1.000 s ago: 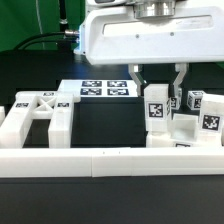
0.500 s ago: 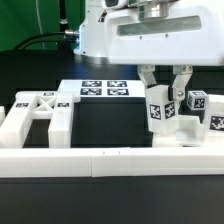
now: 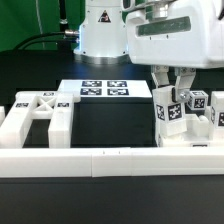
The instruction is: Assemble chair
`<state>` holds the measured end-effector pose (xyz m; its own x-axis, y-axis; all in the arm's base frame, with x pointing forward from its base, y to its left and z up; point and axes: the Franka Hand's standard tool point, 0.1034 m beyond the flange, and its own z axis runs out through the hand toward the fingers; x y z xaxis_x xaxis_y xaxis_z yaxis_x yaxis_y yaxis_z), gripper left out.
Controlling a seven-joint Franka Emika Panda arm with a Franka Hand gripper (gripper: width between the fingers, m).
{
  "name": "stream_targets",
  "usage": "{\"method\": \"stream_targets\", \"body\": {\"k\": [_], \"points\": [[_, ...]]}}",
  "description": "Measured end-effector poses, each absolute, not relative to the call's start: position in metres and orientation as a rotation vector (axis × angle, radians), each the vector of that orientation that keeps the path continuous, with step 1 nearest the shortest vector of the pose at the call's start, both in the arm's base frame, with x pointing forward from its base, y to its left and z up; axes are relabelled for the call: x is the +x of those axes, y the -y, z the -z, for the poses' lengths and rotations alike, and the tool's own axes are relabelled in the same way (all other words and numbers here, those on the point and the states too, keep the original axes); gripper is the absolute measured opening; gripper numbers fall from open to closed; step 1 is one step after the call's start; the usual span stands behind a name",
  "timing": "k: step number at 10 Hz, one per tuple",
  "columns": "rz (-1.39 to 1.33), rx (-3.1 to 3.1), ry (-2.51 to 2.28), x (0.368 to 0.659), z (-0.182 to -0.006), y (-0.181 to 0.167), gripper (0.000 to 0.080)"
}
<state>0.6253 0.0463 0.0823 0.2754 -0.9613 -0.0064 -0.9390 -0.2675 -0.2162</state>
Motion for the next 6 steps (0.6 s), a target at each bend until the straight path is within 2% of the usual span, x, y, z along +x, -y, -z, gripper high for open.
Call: {"method": "stream_targets", "body": {"k": [1,2,3,6], "points": [[0.191,-2.387,-1.749,0.6253,-0.0822,-0.0462,0.0361],[0.195,-2.422,-1.707,0.6252,-0.0824,-0.0466,0.0531],[0.203,-2.52,-1.571,0.6248,-0.0836,-0.0482,0.0624],[0.245,-2.745,-1.174,0.6257,-0.0856,-0.0506,0.0649]]}}
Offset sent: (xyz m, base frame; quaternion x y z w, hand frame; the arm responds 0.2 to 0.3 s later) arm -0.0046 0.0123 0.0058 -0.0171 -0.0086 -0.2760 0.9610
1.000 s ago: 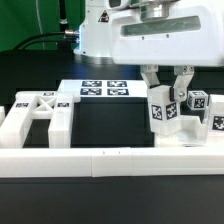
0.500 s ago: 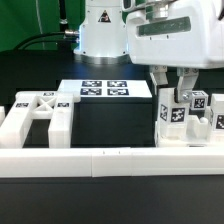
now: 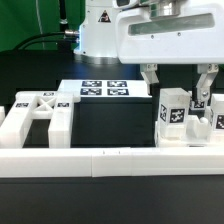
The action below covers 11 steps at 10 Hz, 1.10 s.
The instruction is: Assemble chair
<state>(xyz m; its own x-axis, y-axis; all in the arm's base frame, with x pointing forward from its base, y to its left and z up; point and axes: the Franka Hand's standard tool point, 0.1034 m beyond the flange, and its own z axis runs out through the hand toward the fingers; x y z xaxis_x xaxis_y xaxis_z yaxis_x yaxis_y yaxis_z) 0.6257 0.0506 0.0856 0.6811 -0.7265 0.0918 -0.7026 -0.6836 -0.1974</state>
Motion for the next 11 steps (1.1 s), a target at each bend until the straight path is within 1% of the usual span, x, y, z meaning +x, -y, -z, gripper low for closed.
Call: {"method": "stream_targets", "body": {"k": [2,3,6,10,11], "points": [[0.256,-2.814,-1.025,0.6255,-0.0852,-0.0508,0.0649],[0.272,-2.915,-0.794,0.6249,-0.0835,-0.0515,0.0649],[0.287,-3.04,-0.352,0.6243,-0.08,-0.0489,0.0649],[0.303,-3.091,0.02,0.6249,-0.0802,-0.0449,0.0649],[0.303,-3.096,0.064,0.625,-0.0801,-0.0441,0.0527]]}}
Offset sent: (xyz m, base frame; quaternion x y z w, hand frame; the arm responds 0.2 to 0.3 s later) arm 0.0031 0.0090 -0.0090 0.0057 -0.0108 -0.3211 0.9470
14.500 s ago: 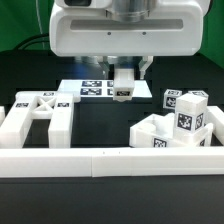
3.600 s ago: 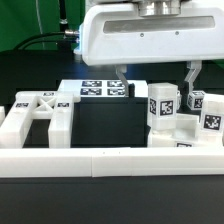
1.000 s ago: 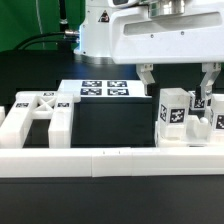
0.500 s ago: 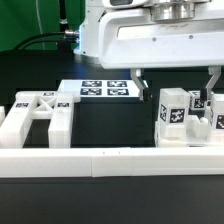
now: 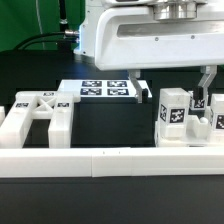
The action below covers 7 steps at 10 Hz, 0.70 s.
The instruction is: Assemble chair
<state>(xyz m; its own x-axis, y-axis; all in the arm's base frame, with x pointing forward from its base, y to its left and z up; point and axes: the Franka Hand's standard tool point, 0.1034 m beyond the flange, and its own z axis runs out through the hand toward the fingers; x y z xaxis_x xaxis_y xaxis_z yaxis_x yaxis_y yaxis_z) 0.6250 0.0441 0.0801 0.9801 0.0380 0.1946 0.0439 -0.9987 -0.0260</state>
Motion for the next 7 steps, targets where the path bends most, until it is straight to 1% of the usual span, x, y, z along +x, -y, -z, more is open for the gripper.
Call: {"method": "stream_targets", "body": {"k": [1,2,3,4,7], "points": [[0.303,-3.095,0.052,0.6249,-0.08,-0.0441,0.0387],[0.303,-3.095,0.044,0.6249,-0.0799,-0.0441,0.0387],[0.301,-3.094,0.016,0.6248,-0.0798,-0.0441,0.0285],[0.301,-3.094,0.016,0.6248,-0.0797,-0.0441,0.0285],[0.294,-3.018,-0.452,0.6256,-0.0794,-0.0502,0.0285]]}}
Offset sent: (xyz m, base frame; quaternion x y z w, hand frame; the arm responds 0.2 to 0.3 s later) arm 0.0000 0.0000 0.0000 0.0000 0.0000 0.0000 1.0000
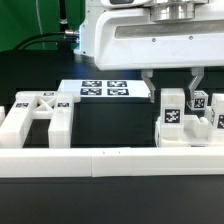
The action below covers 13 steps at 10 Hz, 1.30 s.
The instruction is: Assemble chair
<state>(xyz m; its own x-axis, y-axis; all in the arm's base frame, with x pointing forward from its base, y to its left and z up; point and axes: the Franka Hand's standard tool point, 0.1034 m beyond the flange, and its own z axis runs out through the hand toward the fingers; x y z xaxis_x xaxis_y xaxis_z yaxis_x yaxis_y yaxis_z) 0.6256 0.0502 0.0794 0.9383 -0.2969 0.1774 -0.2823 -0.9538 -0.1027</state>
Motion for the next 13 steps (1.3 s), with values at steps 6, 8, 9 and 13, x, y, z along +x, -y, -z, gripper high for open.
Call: {"method": "stream_targets", "body": {"k": [6,8,9,13], "points": [[0.288,-2.516,-1.584,0.6254,-0.079,-0.0554,0.0288],[0.27,-2.342,-1.809,0.6258,-0.0801,-0.054,0.0289],[0.27,-2.332,-1.821,0.6259,-0.0803,-0.0538,0.0332],[0.3,-2.571,-1.506,0.6247,-0.0798,-0.0582,0.0626]]}}
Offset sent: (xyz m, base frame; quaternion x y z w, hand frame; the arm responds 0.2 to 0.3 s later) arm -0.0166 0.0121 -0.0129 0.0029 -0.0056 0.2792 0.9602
